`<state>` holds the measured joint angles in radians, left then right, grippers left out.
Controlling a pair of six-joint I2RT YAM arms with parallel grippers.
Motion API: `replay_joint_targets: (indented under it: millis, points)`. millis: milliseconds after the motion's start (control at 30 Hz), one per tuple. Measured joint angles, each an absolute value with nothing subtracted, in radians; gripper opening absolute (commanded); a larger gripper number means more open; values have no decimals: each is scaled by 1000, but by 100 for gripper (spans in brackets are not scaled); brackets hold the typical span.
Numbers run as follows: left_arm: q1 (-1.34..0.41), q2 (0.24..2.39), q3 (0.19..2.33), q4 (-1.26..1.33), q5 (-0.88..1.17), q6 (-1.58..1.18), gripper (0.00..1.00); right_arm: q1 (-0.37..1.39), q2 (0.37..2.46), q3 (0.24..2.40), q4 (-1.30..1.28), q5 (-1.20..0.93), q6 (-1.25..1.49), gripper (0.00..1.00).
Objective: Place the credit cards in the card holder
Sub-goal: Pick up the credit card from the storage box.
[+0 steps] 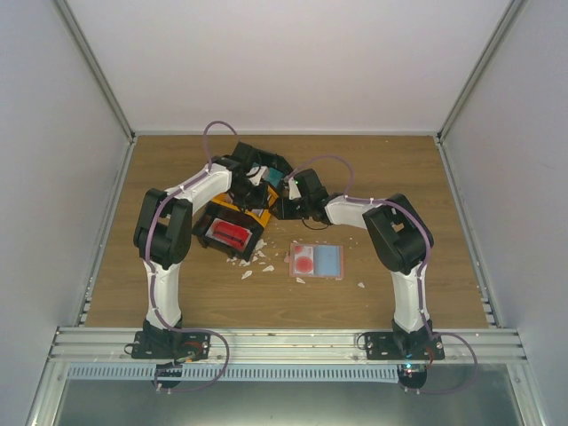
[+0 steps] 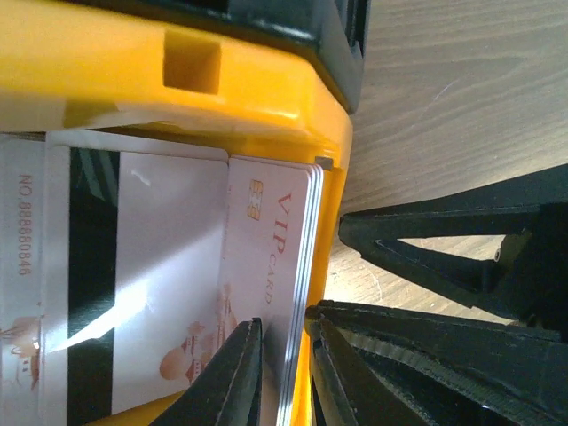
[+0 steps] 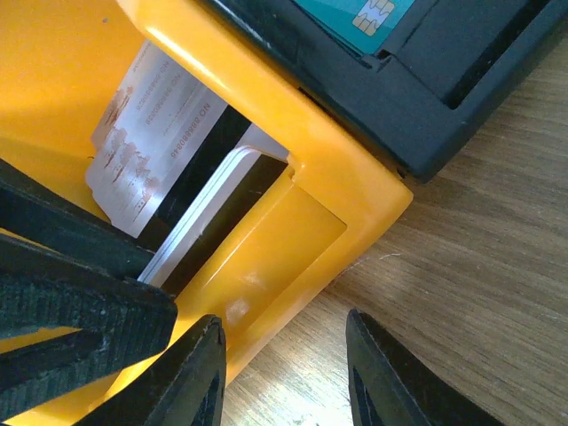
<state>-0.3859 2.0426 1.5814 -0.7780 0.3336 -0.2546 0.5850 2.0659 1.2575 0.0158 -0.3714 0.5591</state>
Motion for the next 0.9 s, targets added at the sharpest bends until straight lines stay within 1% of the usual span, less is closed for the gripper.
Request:
replay_joint_targets:
  millis: [67,333,567,667,867,900]
  points:
    - [-386,2043,1579,-778,342,-256,21,585,2064,1253,22,-369,565,38]
    - [-386,2043,1578,-775,340,-262,35,586,2057,1240,35,-361,575,38]
    - [-385,2046,1578,-774,339,-258,40,586,2057,1240,35,-358,577,39]
    - [-384,2050,1580,-773,339,-253,39,586,2057,1240,35,-356,577,39]
    - [-384,2053,1582,-775,355,-242,25,584,2056,1240,35,-356,577,38]
    - [-384,2053,1582,-775,361,-240,24,584,2056,1239,34,-356,577,39]
